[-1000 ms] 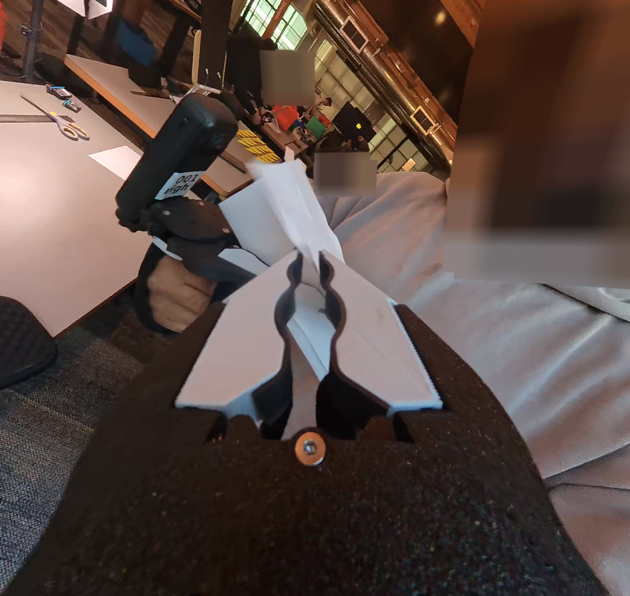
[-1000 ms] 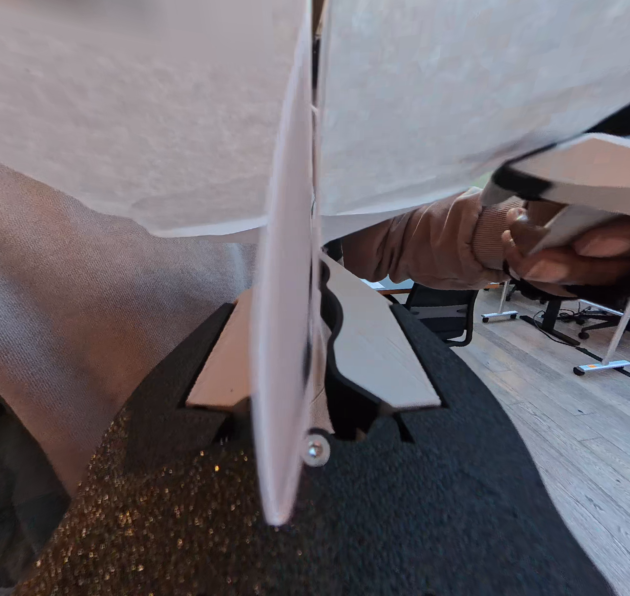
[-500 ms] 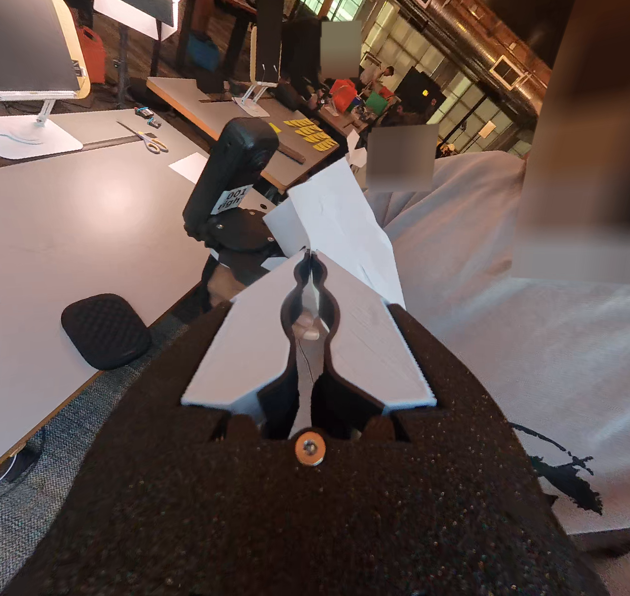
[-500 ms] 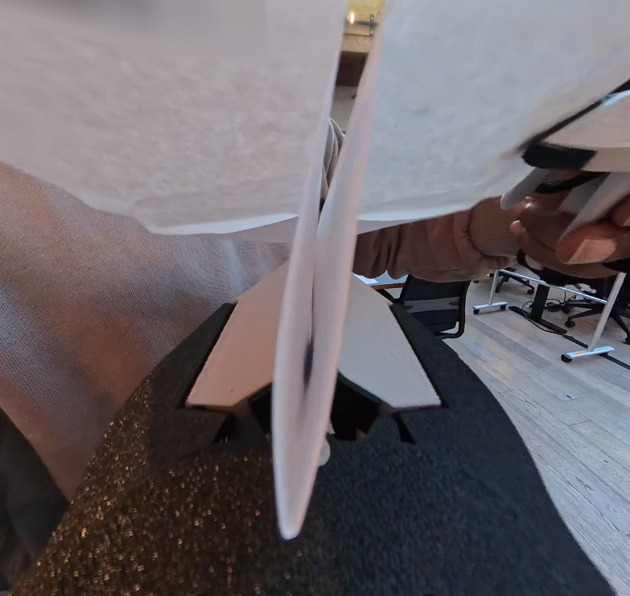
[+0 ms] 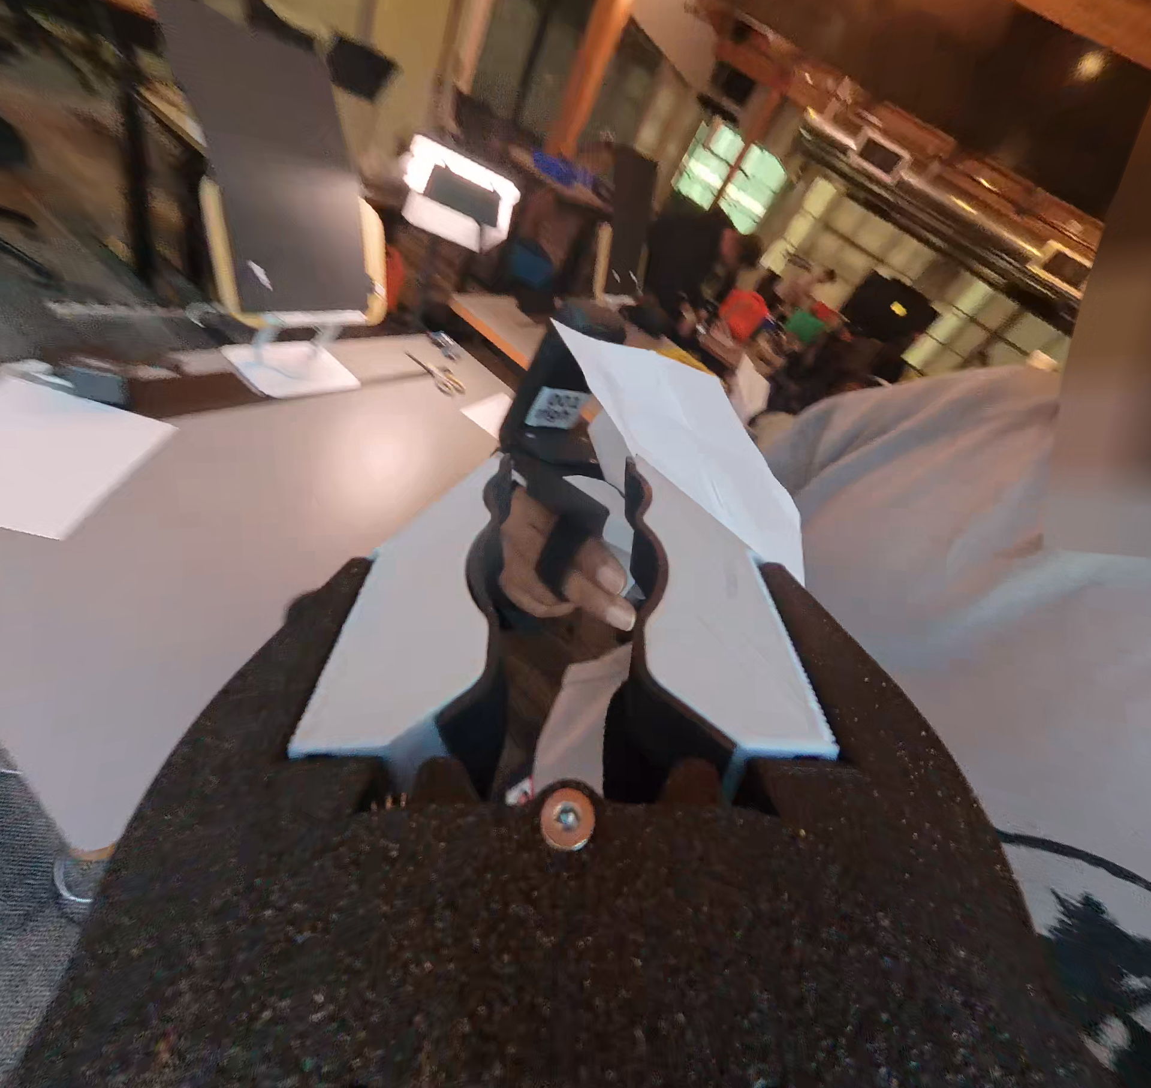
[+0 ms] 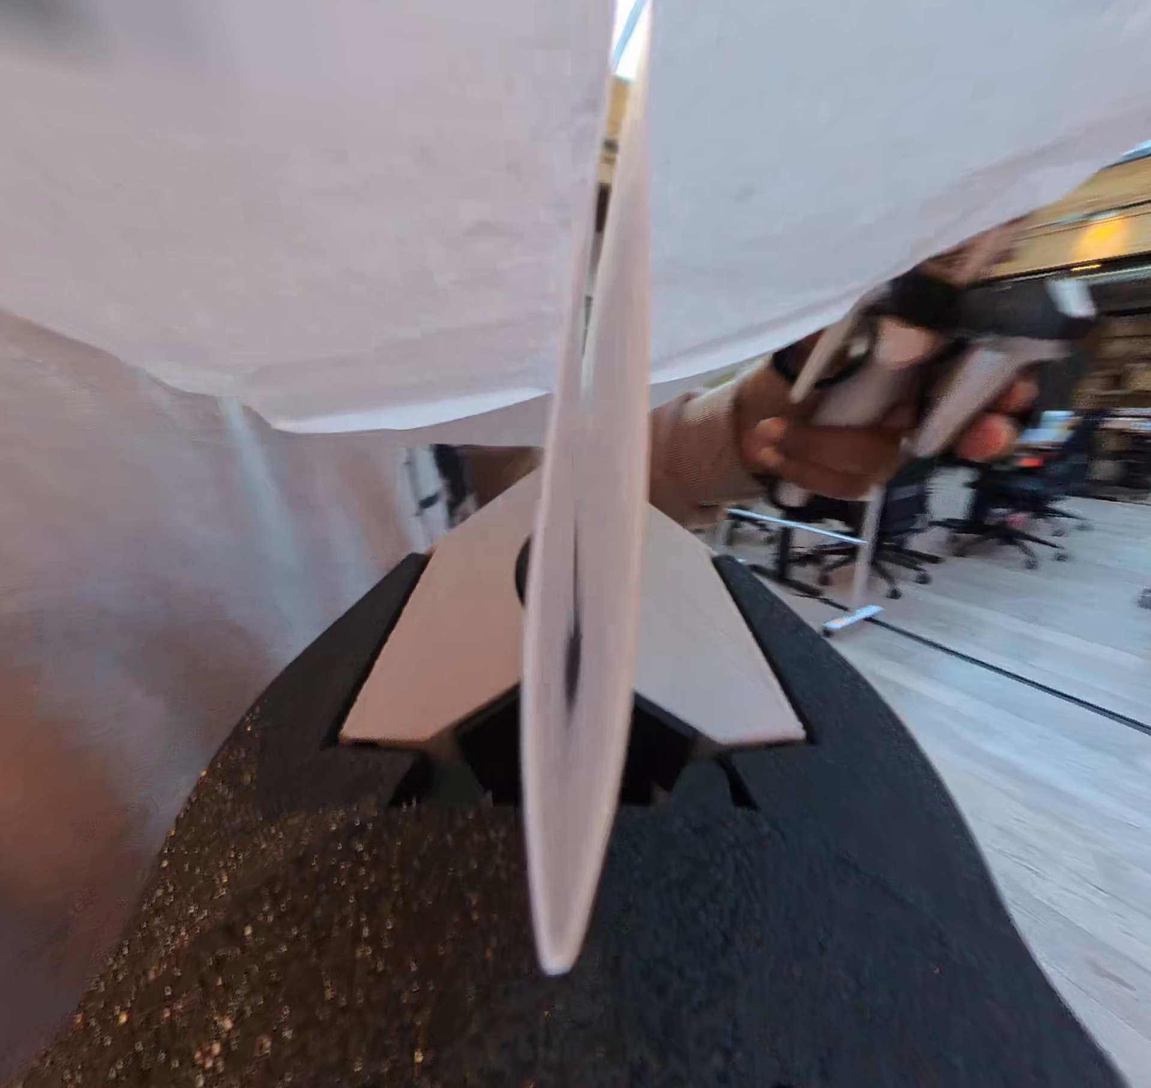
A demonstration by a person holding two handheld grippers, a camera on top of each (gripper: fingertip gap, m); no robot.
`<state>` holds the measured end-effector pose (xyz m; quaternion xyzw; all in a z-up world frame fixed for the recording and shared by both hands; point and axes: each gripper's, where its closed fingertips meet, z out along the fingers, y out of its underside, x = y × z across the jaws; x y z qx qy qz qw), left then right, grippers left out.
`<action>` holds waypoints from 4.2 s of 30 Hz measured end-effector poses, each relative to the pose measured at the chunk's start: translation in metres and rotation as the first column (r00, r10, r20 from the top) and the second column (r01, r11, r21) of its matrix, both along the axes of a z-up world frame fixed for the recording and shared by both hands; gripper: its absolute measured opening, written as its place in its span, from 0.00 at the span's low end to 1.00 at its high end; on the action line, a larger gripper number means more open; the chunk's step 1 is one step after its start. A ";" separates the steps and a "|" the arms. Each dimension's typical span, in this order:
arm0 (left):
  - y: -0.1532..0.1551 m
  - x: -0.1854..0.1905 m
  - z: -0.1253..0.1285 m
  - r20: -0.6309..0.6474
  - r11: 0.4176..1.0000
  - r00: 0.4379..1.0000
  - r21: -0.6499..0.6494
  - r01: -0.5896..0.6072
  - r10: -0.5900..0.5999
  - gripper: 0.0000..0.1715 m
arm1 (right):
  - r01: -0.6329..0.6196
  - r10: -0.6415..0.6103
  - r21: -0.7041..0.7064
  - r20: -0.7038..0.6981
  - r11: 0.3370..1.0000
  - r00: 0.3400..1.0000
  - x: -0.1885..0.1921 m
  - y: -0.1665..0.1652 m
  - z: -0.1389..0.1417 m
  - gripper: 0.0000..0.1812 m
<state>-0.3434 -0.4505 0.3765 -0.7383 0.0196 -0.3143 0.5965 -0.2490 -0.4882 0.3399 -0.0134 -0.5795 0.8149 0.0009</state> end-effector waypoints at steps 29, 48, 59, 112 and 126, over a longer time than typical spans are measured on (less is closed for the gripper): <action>-0.305 -0.097 -0.055 -0.349 -0.118 -0.220 0.289 -0.950 0.911 0.40 | 0.846 -0.888 -0.279 -0.059 0.454 0.457 -0.162 0.131 0.150 0.00; -0.301 -0.134 -0.041 -0.335 -0.137 -0.249 0.323 -0.936 0.909 0.40 | 0.725 -0.947 -0.684 -0.280 0.084 -0.155 0.180 0.271 0.300 0.00; -0.357 -0.134 -0.029 -0.319 -0.186 -0.310 0.365 -0.912 0.896 0.40 | 0.667 -0.950 -0.680 -0.165 0.305 0.266 -0.045 0.140 0.272 0.00; -0.512 -0.102 -0.029 -0.299 -0.386 -0.497 0.360 -0.849 0.815 0.41 | 0.679 -0.869 -0.576 -0.124 0.456 0.478 -0.190 0.006 0.278 0.00; -0.556 -0.105 -0.032 -0.359 -0.418 -0.528 0.342 -0.842 0.770 0.41 | 0.690 -0.770 -0.394 -0.076 0.607 0.634 -0.358 -0.161 0.221 0.00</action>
